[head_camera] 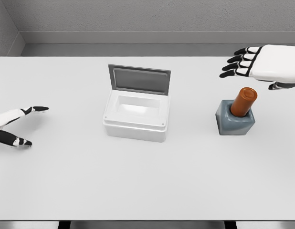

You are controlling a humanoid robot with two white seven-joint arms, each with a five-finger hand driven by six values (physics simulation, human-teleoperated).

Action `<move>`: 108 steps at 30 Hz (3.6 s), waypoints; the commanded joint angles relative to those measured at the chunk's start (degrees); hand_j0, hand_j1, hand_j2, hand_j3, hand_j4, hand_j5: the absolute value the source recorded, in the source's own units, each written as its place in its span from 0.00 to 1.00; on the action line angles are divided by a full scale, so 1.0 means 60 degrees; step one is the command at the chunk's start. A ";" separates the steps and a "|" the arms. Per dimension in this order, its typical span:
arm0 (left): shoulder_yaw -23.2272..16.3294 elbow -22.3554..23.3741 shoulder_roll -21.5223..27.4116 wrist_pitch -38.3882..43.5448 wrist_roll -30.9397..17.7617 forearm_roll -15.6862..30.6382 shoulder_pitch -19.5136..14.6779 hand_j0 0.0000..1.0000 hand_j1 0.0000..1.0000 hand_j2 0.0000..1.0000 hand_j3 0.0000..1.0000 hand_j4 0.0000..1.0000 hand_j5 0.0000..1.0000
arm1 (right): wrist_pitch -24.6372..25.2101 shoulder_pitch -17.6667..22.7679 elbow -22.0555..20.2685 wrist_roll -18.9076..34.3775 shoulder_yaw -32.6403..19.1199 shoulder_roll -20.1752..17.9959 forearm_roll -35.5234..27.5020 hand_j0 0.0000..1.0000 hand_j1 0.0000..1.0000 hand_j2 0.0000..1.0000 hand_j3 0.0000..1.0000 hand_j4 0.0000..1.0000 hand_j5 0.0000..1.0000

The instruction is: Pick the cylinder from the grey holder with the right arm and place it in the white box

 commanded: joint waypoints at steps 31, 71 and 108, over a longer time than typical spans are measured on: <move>-0.4921 0.0581 0.0239 0.2855 -0.0894 0.7813 -0.3868 1.00 1.00 1.00 1.00 1.00 1.00 | 0.0025 0.0029 0.1500 -0.0004 0.1184 0.0260 0.0451 1.00 1.00 1.00 1.00 1.00 1.00; -0.4863 0.0757 0.0048 0.2709 -0.0894 0.5732 -0.3458 1.00 1.00 1.00 1.00 1.00 1.00 | 0.0025 -0.0059 0.1998 -0.0004 0.1932 0.0948 0.0525 0.00 0.00 0.00 0.00 0.00 0.00; -0.4833 0.0757 0.0048 0.2694 -0.0894 0.5688 -0.3444 1.00 1.00 1.00 1.00 1.00 1.00 | 0.0025 -0.1875 0.0240 -0.0004 0.2664 0.3497 0.0012 0.00 0.00 0.00 0.00 0.00 0.00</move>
